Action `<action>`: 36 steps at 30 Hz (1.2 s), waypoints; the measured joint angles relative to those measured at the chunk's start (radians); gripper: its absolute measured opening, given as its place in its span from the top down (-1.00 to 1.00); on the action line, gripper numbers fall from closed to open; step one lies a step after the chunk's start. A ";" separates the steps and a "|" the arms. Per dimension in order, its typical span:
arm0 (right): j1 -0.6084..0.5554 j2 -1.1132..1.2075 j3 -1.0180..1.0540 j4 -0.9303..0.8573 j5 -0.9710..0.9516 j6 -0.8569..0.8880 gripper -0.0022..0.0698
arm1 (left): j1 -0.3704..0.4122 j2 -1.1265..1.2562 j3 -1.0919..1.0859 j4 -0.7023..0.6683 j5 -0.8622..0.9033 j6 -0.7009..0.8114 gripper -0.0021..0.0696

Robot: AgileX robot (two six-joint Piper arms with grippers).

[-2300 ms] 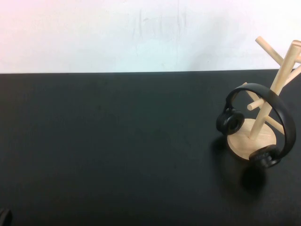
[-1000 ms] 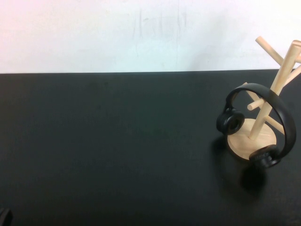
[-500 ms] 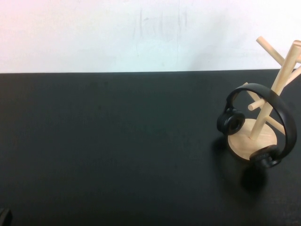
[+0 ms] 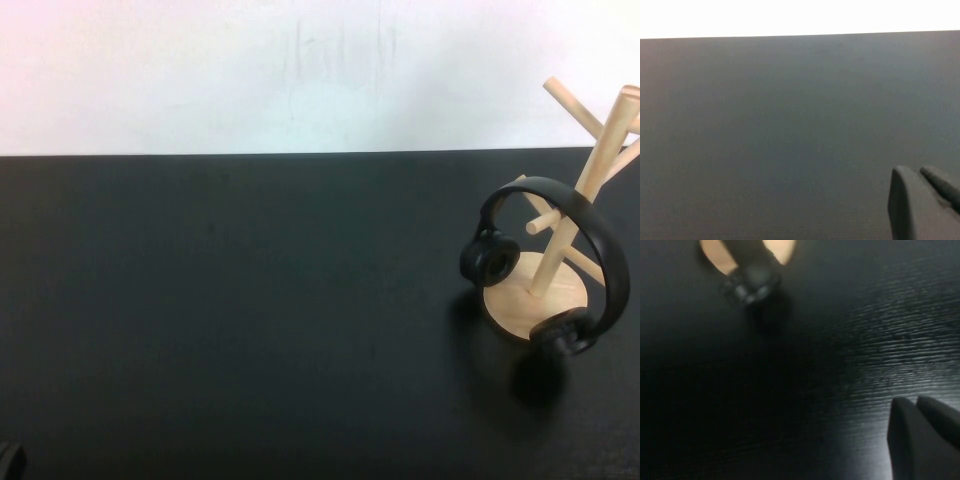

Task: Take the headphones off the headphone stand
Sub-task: Pick up the headphones from the headphone stand

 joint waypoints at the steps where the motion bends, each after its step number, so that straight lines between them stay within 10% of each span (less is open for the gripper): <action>1: 0.010 0.045 -0.024 -0.013 0.005 -0.002 0.96 | 0.000 0.000 0.000 0.000 0.000 0.000 0.95; 13: 0.477 0.422 -0.312 -0.295 0.001 0.205 0.95 | 0.000 0.000 0.000 0.000 0.000 0.000 0.95; 19: 0.673 0.583 -0.407 -0.516 0.005 0.367 0.58 | 0.000 0.000 0.000 0.000 0.000 0.000 0.95; 26: 0.711 0.741 -0.465 -0.630 0.009 0.449 -0.13 | 0.000 0.000 0.000 0.000 0.000 0.000 0.95; 36: 0.710 0.846 -0.471 -0.851 0.013 0.587 -0.26 | 0.000 0.000 0.000 0.000 0.000 0.000 0.95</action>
